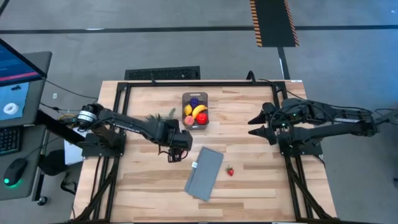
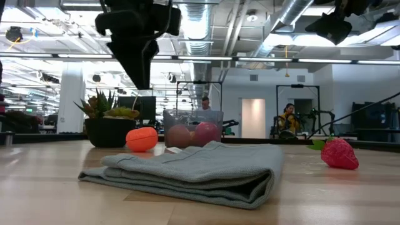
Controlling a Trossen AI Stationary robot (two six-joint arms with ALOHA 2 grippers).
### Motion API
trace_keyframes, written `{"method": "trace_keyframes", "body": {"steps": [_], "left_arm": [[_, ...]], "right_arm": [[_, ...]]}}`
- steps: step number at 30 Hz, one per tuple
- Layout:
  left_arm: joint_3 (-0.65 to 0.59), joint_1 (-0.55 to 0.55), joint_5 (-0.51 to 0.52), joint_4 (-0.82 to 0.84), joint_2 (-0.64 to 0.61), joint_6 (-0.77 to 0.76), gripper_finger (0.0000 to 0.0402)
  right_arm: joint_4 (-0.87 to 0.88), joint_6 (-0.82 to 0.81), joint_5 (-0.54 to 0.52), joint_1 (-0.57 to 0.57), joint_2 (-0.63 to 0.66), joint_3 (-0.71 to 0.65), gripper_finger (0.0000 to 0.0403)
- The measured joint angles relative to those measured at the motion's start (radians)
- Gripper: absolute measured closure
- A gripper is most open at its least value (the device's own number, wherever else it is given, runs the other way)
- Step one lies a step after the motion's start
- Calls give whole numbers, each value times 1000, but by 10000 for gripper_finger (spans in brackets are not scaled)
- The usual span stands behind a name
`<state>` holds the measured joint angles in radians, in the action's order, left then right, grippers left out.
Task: Pick and placing Produce into tupperware
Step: Put the orange pumpkin into the black bin
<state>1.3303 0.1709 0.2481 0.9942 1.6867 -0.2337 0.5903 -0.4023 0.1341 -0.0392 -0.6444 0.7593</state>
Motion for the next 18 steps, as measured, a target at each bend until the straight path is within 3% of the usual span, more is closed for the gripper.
{"method": "trace_keyframes", "body": {"steps": [8,18], "left_arm": [[-123,1,-5,-119,1,-59,164],[-125,-14,0,-164,1,33,164]], "right_arm": [[0,2,0,0,-22,0,112],[-3,9,1,0,-42,0,112]]}}
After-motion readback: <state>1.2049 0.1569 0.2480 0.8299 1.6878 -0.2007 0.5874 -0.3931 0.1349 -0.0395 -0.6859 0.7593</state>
